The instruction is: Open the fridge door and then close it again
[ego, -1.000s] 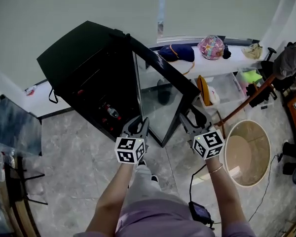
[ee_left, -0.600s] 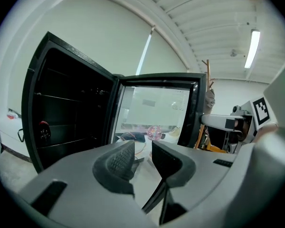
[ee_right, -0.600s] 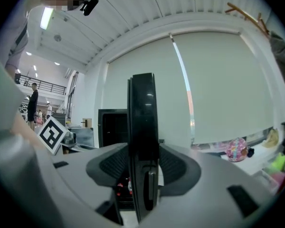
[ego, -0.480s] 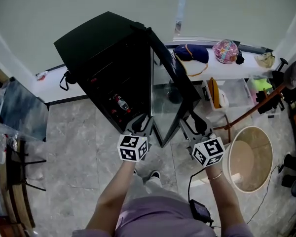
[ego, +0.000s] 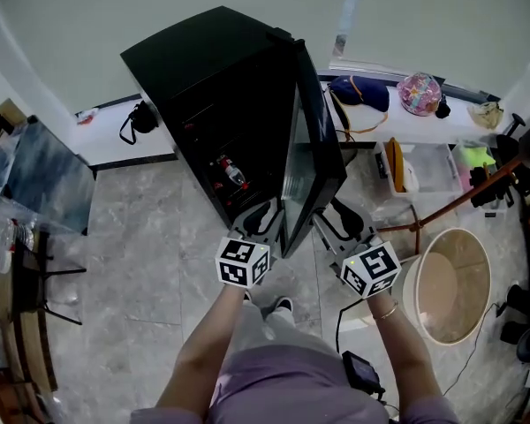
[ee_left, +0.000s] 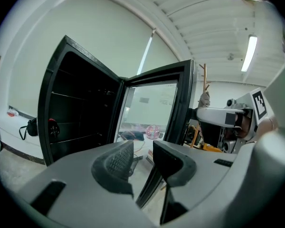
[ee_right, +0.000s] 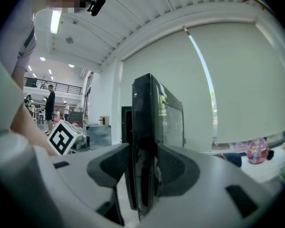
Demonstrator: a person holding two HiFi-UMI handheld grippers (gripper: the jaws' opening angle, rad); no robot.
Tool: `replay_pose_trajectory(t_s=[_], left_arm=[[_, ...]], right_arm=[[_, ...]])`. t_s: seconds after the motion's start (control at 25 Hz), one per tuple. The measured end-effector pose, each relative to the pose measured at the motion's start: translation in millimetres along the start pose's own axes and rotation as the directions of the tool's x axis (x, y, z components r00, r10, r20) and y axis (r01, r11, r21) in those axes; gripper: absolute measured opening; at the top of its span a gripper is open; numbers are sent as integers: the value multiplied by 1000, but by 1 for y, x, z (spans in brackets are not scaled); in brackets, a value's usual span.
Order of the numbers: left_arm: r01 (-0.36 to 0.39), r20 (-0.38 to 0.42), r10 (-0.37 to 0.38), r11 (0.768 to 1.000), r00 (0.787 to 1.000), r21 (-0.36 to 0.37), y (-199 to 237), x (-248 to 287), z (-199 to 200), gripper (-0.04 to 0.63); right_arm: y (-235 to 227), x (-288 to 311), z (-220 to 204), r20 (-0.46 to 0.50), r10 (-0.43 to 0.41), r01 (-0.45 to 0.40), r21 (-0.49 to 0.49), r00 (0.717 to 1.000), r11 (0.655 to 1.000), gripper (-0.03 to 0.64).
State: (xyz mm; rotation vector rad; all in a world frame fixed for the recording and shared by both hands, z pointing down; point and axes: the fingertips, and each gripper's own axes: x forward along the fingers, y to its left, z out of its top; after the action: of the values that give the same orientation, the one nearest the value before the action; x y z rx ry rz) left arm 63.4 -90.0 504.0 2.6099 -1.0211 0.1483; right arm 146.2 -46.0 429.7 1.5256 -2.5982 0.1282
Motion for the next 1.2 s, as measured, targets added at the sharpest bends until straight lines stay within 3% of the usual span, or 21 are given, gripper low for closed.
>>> replay_pose_trajectory(t_s=[0.2, 0.44, 0.76, 0.88, 1.0, 1.2], left_arm=[[33, 24, -32, 999, 999, -21, 9, -19, 6, 117], [84, 104, -72, 989, 992, -120, 27, -42, 20, 168], [49, 39, -50, 999, 998, 8, 46, -48, 23, 261], [-16, 2, 16, 999, 1000, 32, 62, -44, 23, 262], [-77, -5, 77, 996, 997, 33, 83, -43, 27, 223], [-103, -13, 104, 994, 995, 39, 108, -47, 32, 212]], right_arm=[[29, 24, 3, 1, 60, -60, -3, 998, 998, 175], [63, 57, 8, -7, 143, -143, -3, 990, 990, 170], [99, 97, 13, -15, 236, -236, -20, 972, 971, 167], [108, 110, 16, -11, 248, -249, -15, 969, 969, 166], [110, 116, 19, 5, 239, -239, 11, 971, 971, 166], [101, 117, 12, 0, 198, -197, 50, 980, 979, 163]])
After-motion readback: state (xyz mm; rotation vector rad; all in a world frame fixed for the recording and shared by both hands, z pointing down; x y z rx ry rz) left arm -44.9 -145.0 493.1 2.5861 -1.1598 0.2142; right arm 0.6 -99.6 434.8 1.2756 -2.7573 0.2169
